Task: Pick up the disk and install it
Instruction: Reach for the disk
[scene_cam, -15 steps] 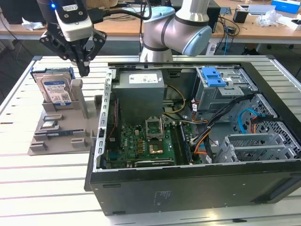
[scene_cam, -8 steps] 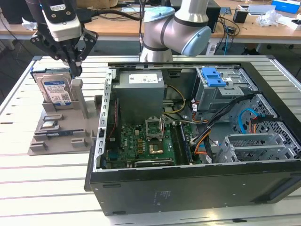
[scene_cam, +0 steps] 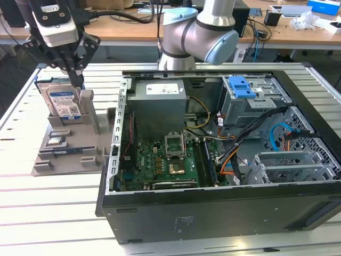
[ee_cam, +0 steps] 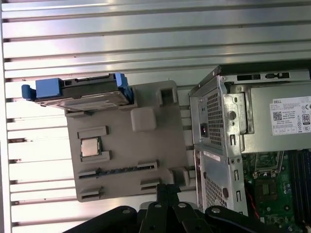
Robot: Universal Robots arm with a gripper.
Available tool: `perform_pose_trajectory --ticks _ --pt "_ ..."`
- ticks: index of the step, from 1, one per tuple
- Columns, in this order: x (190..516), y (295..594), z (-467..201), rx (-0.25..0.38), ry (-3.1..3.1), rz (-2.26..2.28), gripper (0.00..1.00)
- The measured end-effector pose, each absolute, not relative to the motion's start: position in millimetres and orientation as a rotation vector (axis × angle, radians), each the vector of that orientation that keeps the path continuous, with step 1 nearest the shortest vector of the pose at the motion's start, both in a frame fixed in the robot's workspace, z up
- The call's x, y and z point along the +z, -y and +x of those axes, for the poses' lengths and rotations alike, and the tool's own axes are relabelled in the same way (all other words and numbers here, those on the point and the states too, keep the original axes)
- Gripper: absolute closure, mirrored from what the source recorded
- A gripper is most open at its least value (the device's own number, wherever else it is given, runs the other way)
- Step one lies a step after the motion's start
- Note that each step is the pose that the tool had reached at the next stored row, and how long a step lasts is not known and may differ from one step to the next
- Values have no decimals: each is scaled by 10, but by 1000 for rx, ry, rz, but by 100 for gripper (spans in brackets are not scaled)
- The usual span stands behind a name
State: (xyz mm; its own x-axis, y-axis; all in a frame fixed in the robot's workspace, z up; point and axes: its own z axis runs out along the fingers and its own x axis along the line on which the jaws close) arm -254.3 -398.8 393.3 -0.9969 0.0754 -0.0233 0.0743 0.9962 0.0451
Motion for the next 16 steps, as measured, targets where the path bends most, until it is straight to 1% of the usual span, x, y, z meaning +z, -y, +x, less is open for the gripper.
perform_pose_trajectory --ticks 16 --pt "3932 3989 -2908 69 -3114 116 89"
